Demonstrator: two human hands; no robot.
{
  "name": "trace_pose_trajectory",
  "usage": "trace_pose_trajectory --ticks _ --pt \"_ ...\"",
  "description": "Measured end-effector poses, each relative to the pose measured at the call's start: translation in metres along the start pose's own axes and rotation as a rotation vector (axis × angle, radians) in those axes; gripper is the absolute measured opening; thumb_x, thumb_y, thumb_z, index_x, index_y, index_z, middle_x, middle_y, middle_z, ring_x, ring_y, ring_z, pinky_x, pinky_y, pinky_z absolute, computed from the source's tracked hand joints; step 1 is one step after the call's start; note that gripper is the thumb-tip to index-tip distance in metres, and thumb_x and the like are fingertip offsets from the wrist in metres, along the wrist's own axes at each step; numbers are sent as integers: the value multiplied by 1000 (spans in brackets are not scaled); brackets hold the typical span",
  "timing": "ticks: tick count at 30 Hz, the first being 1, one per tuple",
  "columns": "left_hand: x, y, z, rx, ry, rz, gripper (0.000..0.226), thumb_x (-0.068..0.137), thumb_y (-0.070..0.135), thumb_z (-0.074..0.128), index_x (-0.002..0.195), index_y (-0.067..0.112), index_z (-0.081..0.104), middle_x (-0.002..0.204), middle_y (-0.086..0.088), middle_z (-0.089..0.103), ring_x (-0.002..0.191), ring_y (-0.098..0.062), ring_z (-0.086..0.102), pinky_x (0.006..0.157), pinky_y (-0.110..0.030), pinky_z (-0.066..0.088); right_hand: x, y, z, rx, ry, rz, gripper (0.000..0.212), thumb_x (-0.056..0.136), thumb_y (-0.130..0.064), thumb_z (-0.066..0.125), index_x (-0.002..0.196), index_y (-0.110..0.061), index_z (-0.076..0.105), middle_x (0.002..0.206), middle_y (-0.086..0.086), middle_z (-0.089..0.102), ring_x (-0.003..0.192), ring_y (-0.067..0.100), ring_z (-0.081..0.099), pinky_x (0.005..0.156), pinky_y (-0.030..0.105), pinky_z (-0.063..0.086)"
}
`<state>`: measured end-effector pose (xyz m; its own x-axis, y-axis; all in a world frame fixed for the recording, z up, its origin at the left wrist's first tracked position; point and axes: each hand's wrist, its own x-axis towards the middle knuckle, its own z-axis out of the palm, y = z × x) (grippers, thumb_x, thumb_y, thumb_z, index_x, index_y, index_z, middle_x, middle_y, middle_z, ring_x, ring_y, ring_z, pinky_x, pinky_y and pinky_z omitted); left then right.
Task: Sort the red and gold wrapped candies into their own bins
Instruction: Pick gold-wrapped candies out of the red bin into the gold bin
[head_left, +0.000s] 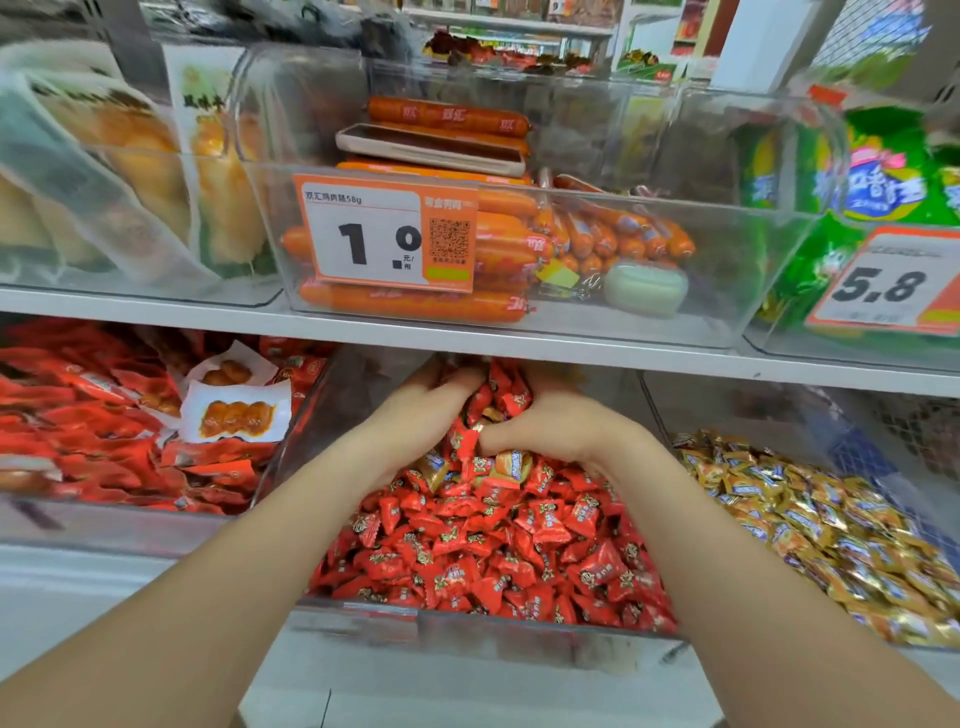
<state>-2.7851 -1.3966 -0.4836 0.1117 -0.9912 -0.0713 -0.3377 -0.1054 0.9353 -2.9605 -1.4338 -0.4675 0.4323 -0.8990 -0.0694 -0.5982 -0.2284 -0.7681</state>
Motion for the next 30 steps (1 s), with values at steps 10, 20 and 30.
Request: trace_pose_trajectory --ticks 10,20,30 --pt "-61 -12 -22 615 -225 179 54 86 82 38 125 46 47 131 1 50 130 -27 50 113 -50 38 -58 4 -2 -226 -12 -276 85 60 -43 82 137 -48 47 130 -7 60 121 8 57 109 35 47" --pt "-81 -17 -32 838 -459 153 99 57 62 83 140 50 31 117 6 41 121 -25 47 101 -44 48 -79 15 1 -655 -356 -153 109 54 -71 84 143 -66 22 134 -6 36 125 28 52 107 52 49" --pt "-72 -33 -7 1106 -213 191 109 61 69 80 148 42 20 132 1 35 118 -45 47 96 -59 47 -66 19 27 -1007 -190 -138 136 52 -74 83 157 -43 3 152 15 25 124 48 50 108 58 42"
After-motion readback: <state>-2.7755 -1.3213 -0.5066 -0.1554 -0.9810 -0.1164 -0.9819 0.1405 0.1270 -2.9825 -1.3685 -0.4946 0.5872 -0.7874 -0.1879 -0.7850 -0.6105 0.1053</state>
